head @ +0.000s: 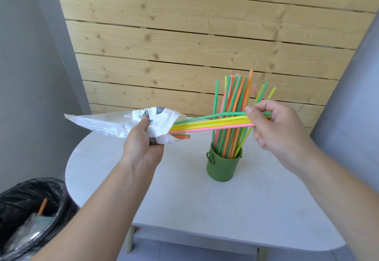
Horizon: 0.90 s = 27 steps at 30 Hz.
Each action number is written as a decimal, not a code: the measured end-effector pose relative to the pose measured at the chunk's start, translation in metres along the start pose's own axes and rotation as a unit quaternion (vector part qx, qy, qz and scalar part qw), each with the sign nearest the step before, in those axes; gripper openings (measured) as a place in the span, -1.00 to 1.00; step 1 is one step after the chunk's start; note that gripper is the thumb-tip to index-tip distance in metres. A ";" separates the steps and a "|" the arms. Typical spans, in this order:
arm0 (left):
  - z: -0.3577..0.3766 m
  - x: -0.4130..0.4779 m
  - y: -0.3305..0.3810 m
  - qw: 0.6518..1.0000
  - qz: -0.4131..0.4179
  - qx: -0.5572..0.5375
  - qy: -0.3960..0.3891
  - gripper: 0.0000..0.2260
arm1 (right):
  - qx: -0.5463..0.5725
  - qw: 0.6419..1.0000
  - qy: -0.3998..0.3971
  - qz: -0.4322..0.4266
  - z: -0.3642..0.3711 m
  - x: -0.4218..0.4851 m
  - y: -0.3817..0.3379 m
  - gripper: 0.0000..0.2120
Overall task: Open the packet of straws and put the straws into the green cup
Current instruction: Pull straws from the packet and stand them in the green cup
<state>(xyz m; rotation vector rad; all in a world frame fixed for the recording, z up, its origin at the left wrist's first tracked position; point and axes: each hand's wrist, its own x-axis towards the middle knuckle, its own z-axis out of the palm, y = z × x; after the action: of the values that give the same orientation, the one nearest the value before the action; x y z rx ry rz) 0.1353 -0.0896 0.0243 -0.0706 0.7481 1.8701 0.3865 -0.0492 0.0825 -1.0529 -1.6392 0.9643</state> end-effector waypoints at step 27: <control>0.004 -0.012 -0.005 0.997 0.039 0.067 0.013 -0.68 | -0.407 0.899 -0.146 -0.068 -0.072 0.065 -0.062 -0.77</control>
<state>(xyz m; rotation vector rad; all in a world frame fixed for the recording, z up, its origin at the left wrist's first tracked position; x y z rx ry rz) 0.1457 -0.0958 0.0302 0.0203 0.9038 1.8907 0.4302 0.0006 0.1769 -1.3378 -2.4321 0.3184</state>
